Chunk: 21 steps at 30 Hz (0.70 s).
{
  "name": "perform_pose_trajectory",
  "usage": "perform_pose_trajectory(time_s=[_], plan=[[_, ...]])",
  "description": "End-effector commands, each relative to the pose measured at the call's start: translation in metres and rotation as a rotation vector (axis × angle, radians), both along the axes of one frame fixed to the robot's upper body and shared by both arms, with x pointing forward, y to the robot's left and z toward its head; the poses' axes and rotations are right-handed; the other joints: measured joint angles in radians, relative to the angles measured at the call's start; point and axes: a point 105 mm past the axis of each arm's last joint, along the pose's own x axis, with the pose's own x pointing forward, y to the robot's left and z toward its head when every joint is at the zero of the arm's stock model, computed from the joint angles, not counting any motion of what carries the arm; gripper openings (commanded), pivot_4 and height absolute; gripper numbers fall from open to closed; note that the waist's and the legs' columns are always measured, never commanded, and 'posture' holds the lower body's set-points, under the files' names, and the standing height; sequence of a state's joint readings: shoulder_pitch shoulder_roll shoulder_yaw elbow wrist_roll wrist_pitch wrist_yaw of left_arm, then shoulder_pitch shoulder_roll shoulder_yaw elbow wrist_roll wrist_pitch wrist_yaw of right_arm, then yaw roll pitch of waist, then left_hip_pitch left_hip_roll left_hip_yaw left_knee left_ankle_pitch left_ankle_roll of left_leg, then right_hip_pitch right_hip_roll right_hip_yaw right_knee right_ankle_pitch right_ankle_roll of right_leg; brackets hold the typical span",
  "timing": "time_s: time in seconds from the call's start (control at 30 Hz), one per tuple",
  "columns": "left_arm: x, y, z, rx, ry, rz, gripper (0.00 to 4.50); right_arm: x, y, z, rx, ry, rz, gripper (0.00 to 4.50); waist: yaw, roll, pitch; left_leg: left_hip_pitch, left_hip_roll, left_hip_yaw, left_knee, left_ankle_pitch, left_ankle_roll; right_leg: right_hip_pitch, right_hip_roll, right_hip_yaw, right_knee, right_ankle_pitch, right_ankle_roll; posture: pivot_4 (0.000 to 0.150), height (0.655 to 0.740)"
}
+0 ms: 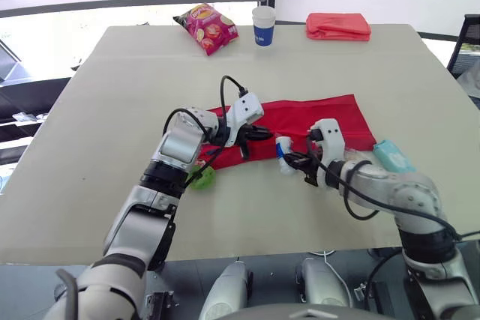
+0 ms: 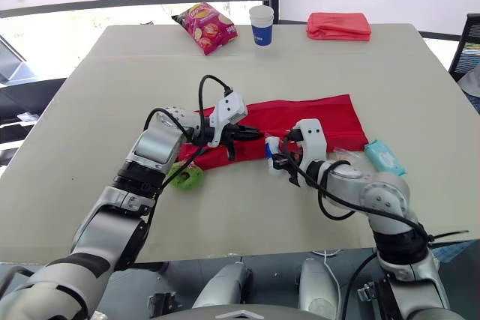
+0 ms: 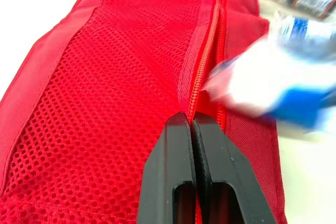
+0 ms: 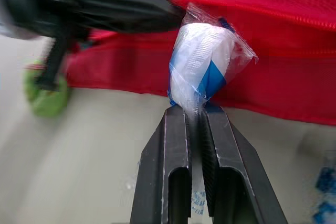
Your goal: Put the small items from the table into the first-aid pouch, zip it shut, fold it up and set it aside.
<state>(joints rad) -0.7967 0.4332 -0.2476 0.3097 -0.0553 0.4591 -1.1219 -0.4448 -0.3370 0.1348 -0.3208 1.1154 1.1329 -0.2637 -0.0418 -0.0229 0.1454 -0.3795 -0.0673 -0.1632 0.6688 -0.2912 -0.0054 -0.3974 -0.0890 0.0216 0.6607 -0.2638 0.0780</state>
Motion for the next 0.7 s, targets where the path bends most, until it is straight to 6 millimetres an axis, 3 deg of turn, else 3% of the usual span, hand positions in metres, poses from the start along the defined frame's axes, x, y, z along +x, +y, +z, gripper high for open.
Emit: perform_pose_trajectory(time_s=[0.03, 0.23, 0.53, 0.63, 0.7], plan=[[-0.009, -0.01, 0.016, -0.037, -0.034, -0.066, 0.0, 0.009, 0.005, 0.006, -0.011, -0.038, 0.027, 0.08, -0.002, 0.0, 0.0, 0.0, 0.0, 0.0, 0.0, 0.0, 0.0, 0.0, 0.0, 0.0, 0.0, 0.0, 0.0, 0.15, 0.74], [-0.02, -0.008, 0.01, -0.022, -0.018, -0.112, 0.0, 0.027, 0.016, 0.01, -0.029, -0.066, 0.072, 0.08, -0.002, 0.001, 0.0, 0.0, 0.0, 0.0, 0.0, 0.0, 0.0, -0.001, 0.0, 0.0, 0.0, 0.0, 0.0, 0.15, 0.74], [-0.018, -0.003, 0.003, -0.004, -0.013, -0.101, 0.0, 0.045, 0.035, 0.013, -0.044, -0.14, 0.199, 0.08, -0.005, 0.001, -0.001, 0.0, 0.0, 0.001, -0.001, 0.0, 0.0, -0.001, 0.0, 0.001, 0.001, 0.0, 0.0, 0.15, 0.74], [-0.012, 0.003, 0.0, 0.008, -0.012, -0.068, 0.0, 0.045, 0.027, 0.014, -0.06, -0.172, 0.205, 1.23, -0.004, 0.001, -0.001, 0.0, 0.0, 0.001, 0.0, 0.0, 0.0, -0.001, 0.0, 0.001, 0.001, 0.0, 0.0, 0.15, 0.74], [-0.009, 0.006, -0.001, 0.013, -0.009, -0.054, 0.0, 0.038, 0.019, 0.02, -0.058, -0.197, 0.223, 2.25, -0.003, 0.001, -0.001, 0.0, 0.0, 0.001, -0.001, 0.0, 0.0, -0.002, 0.0, 0.001, 0.001, 0.0, 0.0, 0.15, 0.74]])
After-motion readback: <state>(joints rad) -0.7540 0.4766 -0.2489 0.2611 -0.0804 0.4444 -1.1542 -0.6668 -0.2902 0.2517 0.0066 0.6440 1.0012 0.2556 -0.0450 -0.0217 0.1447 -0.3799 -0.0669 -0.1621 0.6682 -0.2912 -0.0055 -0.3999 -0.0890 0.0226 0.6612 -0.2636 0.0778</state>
